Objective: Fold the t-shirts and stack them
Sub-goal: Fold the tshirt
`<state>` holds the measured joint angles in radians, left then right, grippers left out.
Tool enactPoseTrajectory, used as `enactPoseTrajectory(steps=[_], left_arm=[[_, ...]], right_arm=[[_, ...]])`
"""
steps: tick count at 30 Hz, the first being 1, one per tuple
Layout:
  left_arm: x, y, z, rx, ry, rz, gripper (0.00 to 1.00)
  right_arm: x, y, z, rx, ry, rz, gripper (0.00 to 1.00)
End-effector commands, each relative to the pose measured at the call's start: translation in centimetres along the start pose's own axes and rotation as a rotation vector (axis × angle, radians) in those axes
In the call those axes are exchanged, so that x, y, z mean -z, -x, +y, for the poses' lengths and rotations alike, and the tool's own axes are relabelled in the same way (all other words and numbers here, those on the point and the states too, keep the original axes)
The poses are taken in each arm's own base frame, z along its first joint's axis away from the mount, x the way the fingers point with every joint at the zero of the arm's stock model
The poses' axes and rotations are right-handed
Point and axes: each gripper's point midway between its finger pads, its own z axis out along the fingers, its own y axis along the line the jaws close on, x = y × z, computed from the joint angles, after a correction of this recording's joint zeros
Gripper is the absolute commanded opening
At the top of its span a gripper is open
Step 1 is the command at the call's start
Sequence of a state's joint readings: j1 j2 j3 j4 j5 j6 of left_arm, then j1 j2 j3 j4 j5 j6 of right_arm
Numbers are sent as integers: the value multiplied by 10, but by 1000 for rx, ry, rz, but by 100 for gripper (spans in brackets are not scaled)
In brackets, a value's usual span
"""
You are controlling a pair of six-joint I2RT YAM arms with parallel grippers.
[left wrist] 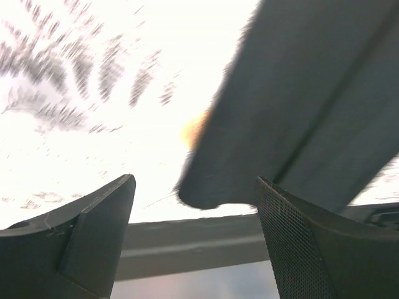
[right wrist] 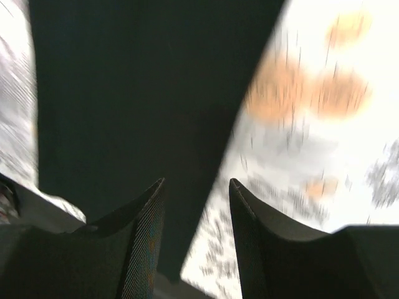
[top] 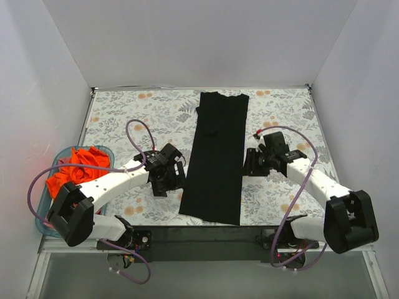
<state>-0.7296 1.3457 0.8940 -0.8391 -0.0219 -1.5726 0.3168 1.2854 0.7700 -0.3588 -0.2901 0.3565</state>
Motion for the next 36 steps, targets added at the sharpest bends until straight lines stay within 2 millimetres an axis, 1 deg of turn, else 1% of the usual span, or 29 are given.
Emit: enactPoseTrajectory(steps=[1, 2, 3, 4, 5, 7, 8, 10, 11, 13, 14, 16, 19, 21, 23, 24, 26, 31, 33, 34, 36], left_arm=[[0, -16, 18, 18, 25, 30, 76], [0, -25, 16, 21, 4, 70, 75], [-3, -31, 19, 20, 5, 95, 75], [-4, -34, 17, 19, -9, 106, 75], [-4, -37, 16, 19, -22, 125, 75], [-6, -40, 15, 18, -32, 136, 73], [-6, -41, 14, 18, -37, 140, 72], [-8, -42, 13, 10, -40, 148, 71], [-9, -42, 12, 5, -39, 152, 70], [-10, -44, 10, -3, -49, 165, 70], [-11, -46, 11, -3, -49, 171, 69], [-13, -48, 8, -3, -66, 178, 67], [-13, -48, 5, 4, -80, 176, 65], [-14, -47, 5, 8, -79, 173, 64], [-16, -47, 2, 9, -95, 177, 62], [-18, -50, 0, 10, -102, 192, 61], [-21, -52, -1, 4, -104, 205, 60], [-32, -59, 2, -11, -83, 248, 55], [-35, -63, 4, -12, -78, 263, 50], [-39, -67, 7, -12, -65, 281, 48], [-39, -72, 6, -15, -76, 305, 40]], right_arm=[[16, -55, -12, -17, -79, 110, 51], [22, -67, -6, -12, -67, 130, 51], [23, -79, -4, -36, -61, 158, 50], [24, -94, -5, -53, -62, 191, 50], [26, -107, 0, -42, -47, 219, 50], [27, -132, 2, -82, -40, 279, 50], [28, -143, 7, -70, -27, 308, 50], [28, -155, 12, -94, -31, 337, 49], [27, -165, 13, -83, -39, 365, 49], [23, -171, 15, -83, -53, 380, 49], [22, -174, 19, -63, -46, 393, 49], [18, -173, 19, -29, -74, 392, 48], [14, -152, 21, -1, -106, 324, 47], [12, -142, 22, 9, -124, 288, 46], [8, -142, 20, 15, -130, 301, 46], [5, -148, 20, 18, -126, 334, 46], [1, -149, 23, 19, -111, 348, 45], [-2, -154, 21, 17, -115, 375, 43], [-2, -159, 21, 14, -110, 397, 41], [-3, -163, 18, 12, -115, 413, 39], [-2, -168, 17, 14, -110, 435, 36]])
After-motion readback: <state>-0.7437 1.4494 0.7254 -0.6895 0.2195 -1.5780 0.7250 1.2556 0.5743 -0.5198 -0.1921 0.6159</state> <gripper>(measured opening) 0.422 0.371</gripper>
